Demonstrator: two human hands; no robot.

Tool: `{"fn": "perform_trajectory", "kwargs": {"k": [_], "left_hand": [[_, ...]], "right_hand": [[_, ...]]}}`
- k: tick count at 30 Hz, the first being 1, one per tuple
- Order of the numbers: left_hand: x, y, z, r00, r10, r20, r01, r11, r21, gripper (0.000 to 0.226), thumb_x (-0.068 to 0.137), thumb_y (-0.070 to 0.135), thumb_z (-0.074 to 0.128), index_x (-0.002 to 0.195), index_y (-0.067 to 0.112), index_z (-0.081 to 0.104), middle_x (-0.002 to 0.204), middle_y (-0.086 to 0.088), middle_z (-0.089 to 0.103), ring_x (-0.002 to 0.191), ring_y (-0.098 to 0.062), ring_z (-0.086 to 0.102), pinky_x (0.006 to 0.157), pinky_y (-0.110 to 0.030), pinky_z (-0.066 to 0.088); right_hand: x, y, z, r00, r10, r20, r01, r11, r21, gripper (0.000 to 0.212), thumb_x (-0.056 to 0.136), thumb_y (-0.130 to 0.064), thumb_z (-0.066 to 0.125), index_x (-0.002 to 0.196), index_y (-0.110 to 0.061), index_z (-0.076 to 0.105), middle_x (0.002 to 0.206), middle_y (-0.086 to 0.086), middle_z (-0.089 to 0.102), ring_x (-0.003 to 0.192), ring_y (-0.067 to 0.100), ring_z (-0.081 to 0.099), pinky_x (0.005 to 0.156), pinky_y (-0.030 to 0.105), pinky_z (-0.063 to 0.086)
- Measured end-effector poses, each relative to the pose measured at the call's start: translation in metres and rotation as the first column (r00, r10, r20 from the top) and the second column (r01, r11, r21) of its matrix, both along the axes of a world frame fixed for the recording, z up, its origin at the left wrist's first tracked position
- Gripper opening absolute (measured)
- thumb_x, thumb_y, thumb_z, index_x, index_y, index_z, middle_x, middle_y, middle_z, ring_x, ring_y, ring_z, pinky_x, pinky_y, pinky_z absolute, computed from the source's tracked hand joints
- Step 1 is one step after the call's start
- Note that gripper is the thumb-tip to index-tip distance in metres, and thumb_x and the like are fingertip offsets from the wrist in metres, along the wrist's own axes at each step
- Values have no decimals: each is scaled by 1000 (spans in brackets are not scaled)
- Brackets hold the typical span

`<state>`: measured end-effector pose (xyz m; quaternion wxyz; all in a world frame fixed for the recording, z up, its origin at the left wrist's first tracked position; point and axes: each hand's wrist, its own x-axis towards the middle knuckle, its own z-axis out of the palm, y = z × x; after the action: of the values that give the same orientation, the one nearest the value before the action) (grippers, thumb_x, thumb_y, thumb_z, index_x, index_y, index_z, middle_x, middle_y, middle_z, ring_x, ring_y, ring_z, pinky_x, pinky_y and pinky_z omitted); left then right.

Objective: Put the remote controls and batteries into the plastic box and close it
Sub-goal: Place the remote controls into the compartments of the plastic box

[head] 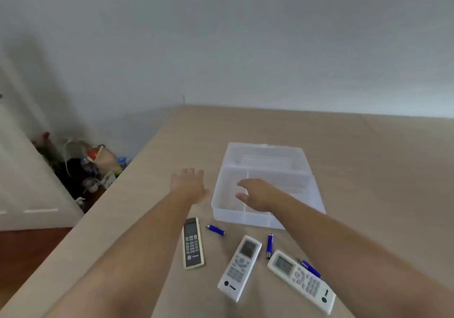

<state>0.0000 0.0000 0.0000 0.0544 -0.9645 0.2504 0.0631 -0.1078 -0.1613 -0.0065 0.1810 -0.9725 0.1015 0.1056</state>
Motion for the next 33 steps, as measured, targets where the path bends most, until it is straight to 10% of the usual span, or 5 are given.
{"fn": "perform_trajectory", "kwargs": {"k": [11,18,27,33], "left_hand": [[-40,43,-122,921,280,-269,-288,958,12,73,89,50,51,146,10,29,136,-8,47,126,-25,48,96,-35,43],[-44,31,-137,841,427,-331,-476,876,-79,74,85,39,60,141,0,30,132,-10,46,119,-27,55,86,-33,47],[-28,40,-132,599,521,-609,-711,695,-106,73,66,34,75,125,7,41,99,-4,55,93,-25,64,70,-31,55],[-13,42,-114,491,416,-765,-816,528,-237,69,65,29,70,125,5,46,106,-13,64,87,-30,65,49,-30,52]], "right_hand": [[-11,33,-88,832,301,-465,-425,885,-189,58,79,-22,70,134,-19,48,135,2,51,123,24,49,96,36,46],[-4,27,-100,799,354,-486,-516,819,-252,74,64,-15,82,130,-19,47,131,6,45,119,27,49,81,35,43],[3,18,-90,777,286,-561,-403,910,-95,46,67,-14,81,107,-8,58,103,5,54,90,23,52,72,32,42],[21,-4,-47,868,209,-450,-35,930,365,25,74,-14,77,96,-11,64,101,4,67,95,24,68,80,30,58]]}}
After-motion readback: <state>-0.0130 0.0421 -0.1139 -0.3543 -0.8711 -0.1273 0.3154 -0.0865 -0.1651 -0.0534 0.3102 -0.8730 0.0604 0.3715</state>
